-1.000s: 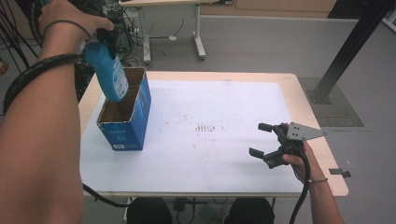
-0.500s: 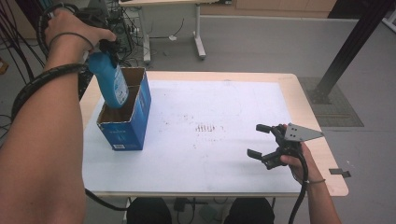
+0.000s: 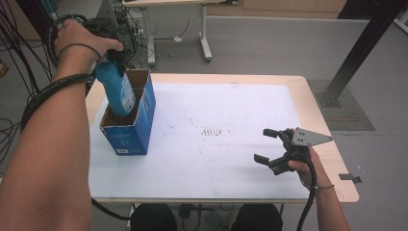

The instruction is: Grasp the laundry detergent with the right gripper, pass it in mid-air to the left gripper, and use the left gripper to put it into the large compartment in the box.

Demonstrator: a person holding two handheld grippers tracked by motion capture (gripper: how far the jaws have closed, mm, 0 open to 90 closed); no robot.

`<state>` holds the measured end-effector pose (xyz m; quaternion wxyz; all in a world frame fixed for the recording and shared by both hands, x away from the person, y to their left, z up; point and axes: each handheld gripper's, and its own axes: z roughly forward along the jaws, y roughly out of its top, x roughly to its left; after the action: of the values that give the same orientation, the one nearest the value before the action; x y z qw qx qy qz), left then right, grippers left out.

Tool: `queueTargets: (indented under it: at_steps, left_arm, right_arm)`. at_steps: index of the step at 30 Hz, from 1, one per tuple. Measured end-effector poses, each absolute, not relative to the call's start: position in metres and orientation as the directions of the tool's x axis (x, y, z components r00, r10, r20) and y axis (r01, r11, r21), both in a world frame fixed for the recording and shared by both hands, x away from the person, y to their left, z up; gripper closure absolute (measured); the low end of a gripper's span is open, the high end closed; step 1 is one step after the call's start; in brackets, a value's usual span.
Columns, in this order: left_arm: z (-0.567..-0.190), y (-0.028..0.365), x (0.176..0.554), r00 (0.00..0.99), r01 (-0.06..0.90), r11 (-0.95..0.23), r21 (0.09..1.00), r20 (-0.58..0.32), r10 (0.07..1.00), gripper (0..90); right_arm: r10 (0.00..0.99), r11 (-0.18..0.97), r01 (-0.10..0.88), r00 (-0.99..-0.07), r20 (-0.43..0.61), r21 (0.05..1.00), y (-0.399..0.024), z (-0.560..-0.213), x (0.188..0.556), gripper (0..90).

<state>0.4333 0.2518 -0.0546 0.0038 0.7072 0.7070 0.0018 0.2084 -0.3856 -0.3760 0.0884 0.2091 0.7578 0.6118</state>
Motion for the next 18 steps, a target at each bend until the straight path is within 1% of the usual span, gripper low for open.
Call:
queueTargets:
  at_steps: [9,18]
  left_arm:
    - [-0.076,0.254,0.438,0.0,1.0,-0.001,-0.03,-0.009,1.0,37.3]
    - [-0.089,0.254,0.438,0.005,0.999,-0.006,-0.04,-0.004,1.0,37.3]
  right_arm:
    - [0.426,0.163,0.214,-0.896,0.127,0.963,-0.385,-0.378,0.208,2.4]
    - [0.424,0.163,0.216,-0.897,0.129,0.963,-0.384,-0.38,0.208,2.4]
